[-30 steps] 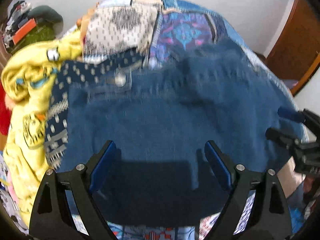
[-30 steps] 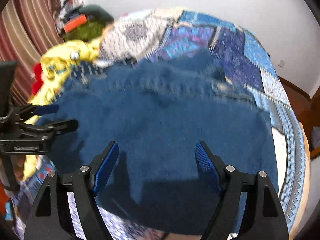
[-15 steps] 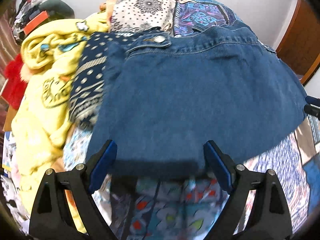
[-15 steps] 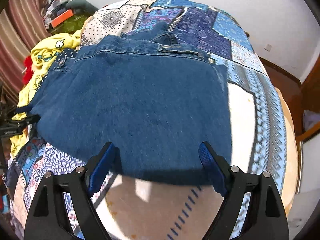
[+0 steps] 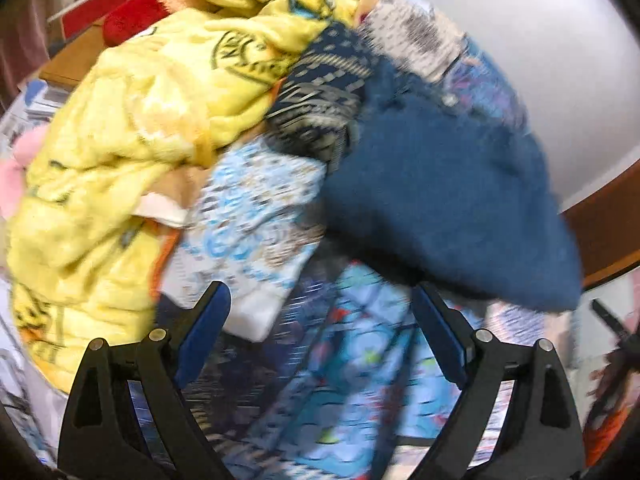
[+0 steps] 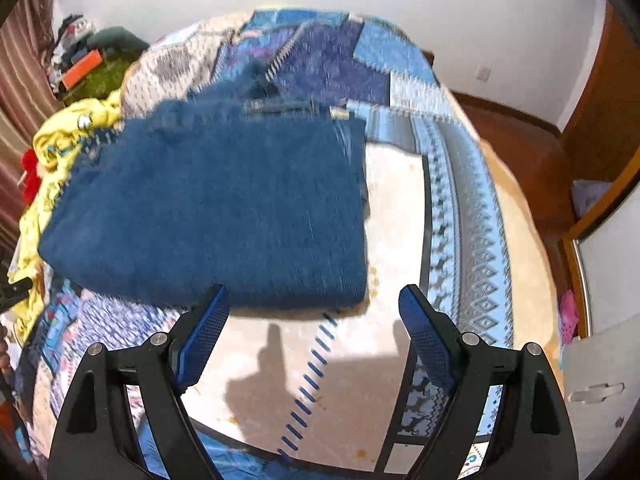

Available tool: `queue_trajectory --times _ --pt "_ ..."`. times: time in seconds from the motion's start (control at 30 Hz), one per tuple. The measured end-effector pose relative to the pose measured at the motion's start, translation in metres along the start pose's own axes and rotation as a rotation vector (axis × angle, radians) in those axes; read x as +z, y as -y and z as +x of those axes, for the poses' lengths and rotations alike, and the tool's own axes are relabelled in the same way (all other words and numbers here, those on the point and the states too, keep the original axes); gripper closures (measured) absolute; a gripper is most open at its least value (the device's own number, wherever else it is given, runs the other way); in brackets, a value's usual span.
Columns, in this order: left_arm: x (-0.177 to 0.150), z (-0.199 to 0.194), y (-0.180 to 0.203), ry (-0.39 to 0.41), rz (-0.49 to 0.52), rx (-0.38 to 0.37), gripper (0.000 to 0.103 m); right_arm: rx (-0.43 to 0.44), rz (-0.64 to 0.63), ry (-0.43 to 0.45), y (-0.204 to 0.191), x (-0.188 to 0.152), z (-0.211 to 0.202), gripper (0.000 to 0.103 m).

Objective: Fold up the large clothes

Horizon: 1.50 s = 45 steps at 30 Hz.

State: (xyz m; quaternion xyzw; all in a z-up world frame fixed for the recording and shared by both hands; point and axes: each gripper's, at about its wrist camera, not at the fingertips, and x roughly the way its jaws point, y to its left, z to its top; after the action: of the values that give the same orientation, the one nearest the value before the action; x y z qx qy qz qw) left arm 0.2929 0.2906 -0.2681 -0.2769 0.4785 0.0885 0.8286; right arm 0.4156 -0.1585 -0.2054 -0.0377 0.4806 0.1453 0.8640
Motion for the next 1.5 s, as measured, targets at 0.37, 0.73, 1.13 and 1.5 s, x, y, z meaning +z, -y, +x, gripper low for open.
queue_trajectory --times 0.37,0.73,1.13,1.5 --pt "0.007 0.069 0.022 -0.12 -0.206 -0.428 0.011 0.079 -0.068 0.055 -0.046 0.019 0.01 0.019" --pt "0.045 0.111 0.044 -0.031 -0.161 -0.401 0.02 0.105 -0.062 0.016 -0.057 0.016 0.032 0.019" --pt "0.066 0.059 0.049 0.13 -0.173 -0.471 0.084 0.094 -0.067 -0.001 -0.062 0.018 0.02 0.019" --pt "0.075 -0.05 0.083 0.308 -0.024 -0.489 0.086 0.131 -0.17 0.048 -0.119 0.035 -0.015 0.018"
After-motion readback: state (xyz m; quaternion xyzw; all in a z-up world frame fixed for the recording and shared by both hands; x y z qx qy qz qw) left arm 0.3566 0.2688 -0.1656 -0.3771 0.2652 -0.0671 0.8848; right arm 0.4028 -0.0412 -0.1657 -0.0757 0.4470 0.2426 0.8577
